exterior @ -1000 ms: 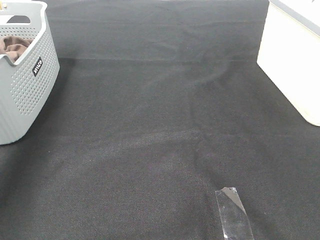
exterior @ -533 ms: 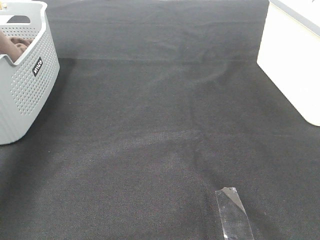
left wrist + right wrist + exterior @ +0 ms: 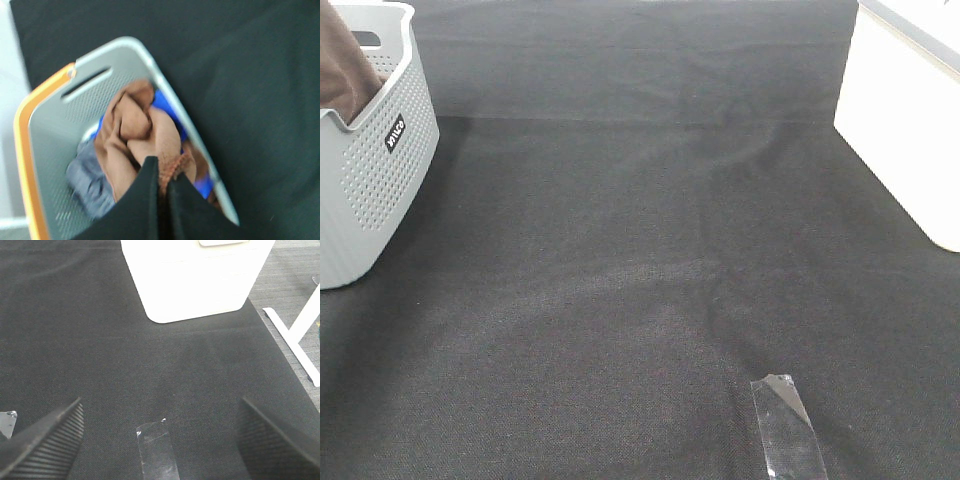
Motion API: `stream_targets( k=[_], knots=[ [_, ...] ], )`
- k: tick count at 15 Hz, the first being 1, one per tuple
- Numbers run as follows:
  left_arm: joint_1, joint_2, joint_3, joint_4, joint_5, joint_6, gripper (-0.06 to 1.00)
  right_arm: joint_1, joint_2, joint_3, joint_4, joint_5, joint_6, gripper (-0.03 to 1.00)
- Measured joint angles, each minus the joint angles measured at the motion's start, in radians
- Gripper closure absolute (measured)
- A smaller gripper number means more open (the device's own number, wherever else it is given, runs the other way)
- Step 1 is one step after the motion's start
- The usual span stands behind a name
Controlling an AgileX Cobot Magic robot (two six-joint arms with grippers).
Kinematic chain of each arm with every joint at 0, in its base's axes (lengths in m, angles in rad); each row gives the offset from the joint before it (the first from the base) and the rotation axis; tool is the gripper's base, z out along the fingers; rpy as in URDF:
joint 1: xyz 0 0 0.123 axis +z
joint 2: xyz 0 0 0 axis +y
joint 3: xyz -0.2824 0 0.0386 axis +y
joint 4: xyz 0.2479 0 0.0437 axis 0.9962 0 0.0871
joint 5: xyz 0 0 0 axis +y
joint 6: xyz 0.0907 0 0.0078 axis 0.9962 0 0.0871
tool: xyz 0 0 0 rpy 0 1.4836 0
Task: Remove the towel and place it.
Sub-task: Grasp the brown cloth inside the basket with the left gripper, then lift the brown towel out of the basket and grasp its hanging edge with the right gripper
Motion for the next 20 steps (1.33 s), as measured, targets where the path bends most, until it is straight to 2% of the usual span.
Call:
stream_targets(
  k=[2, 4, 6, 9, 11, 13, 18, 20],
  knots=[
    [-0.046, 0.000, -0.049, -0.046, -0.038, 0.025, 0.94, 0.000, 0.000, 0.000, 0.000, 0.000, 0.000, 0.17],
    [-0.128, 0.000, -0.079, -0.063, -0.092, 0.088, 0.94, 0.000, 0.000, 0.000, 0.000, 0.000, 0.000, 0.17],
    [-0.211, 0.000, -0.083, -0.071, -0.184, 0.106, 0.94, 0.000, 0.000, 0.000, 0.000, 0.000, 0.000, 0.17],
    [-0.275, 0.014, -0.084, -0.041, -0.190, 0.114, 0.94, 0.000, 0.000, 0.000, 0.000, 0.000, 0.000, 0.17],
    [-0.313, 0.039, -0.084, 0.010, -0.164, 0.109, 0.94, 0.000, 0.000, 0.000, 0.000, 0.000, 0.000, 0.17],
    [-0.342, 0.048, -0.084, 0.019, -0.162, 0.106, 0.94, 0.000, 0.000, 0.000, 0.000, 0.000, 0.000, 0.17],
    [-0.497, 0.054, -0.084, 0.018, -0.289, 0.069, 0.94, 0.000, 0.000, 0.000, -0.022, -0.001, 0.000, 0.17],
    [-0.553, 0.073, -0.084, 0.016, -0.342, 0.068, 0.94, 0.000, 0.049, -0.006, 0.007, -0.012, -0.028, 0.17]
  ],
)
